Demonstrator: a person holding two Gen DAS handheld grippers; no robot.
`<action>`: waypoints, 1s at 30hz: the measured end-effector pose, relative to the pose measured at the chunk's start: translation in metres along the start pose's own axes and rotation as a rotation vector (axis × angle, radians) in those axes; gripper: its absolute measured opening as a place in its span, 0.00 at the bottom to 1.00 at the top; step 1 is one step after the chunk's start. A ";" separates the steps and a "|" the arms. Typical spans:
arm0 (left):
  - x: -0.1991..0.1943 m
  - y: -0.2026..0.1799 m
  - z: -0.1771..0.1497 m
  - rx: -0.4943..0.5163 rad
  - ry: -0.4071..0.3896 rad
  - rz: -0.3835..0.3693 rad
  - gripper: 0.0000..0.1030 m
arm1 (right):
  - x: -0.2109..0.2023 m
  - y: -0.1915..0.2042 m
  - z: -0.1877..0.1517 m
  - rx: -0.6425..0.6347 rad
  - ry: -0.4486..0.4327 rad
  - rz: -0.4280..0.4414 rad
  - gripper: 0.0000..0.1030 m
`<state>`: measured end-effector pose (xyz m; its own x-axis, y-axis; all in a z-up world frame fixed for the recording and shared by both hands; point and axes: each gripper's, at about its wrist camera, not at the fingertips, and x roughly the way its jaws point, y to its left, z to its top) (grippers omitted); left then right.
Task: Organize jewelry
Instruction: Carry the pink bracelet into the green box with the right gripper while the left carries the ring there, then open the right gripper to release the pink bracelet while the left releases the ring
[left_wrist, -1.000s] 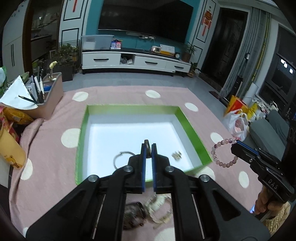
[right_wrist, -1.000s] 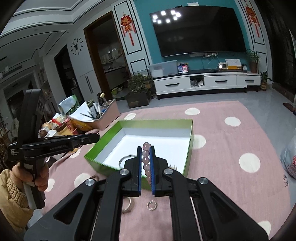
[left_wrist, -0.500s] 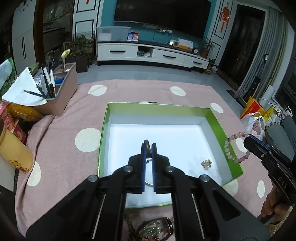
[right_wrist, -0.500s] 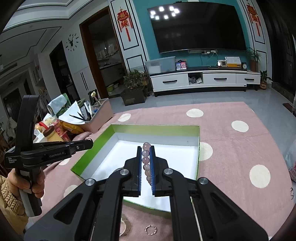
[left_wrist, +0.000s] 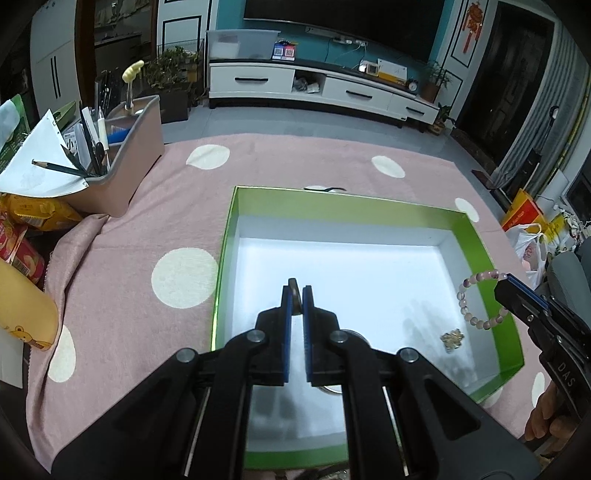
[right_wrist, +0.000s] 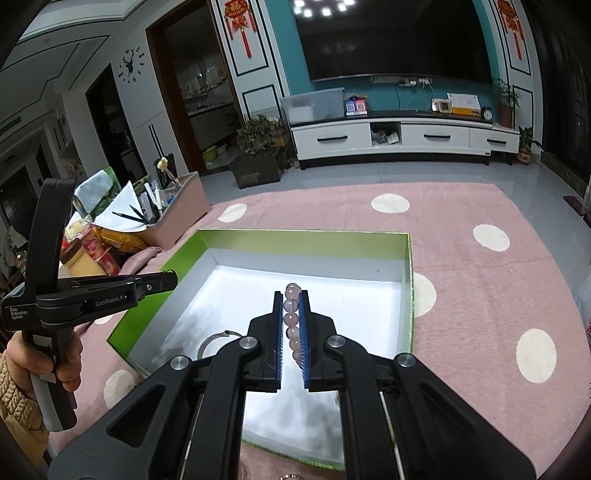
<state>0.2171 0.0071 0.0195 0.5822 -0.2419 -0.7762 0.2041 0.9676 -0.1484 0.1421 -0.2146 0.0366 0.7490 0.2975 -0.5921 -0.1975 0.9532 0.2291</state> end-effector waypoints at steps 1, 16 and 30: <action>0.003 0.001 0.001 0.000 0.006 0.004 0.05 | 0.004 0.000 0.000 0.002 0.009 -0.004 0.07; 0.031 0.007 -0.002 0.003 0.063 0.041 0.05 | 0.037 -0.007 -0.007 0.025 0.095 -0.040 0.07; 0.033 0.004 0.000 0.011 0.071 0.046 0.05 | 0.038 -0.008 -0.007 0.030 0.102 -0.045 0.07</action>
<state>0.2370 0.0033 -0.0064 0.5342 -0.1913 -0.8234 0.1877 0.9766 -0.1051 0.1674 -0.2108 0.0071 0.6883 0.2601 -0.6772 -0.1449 0.9640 0.2229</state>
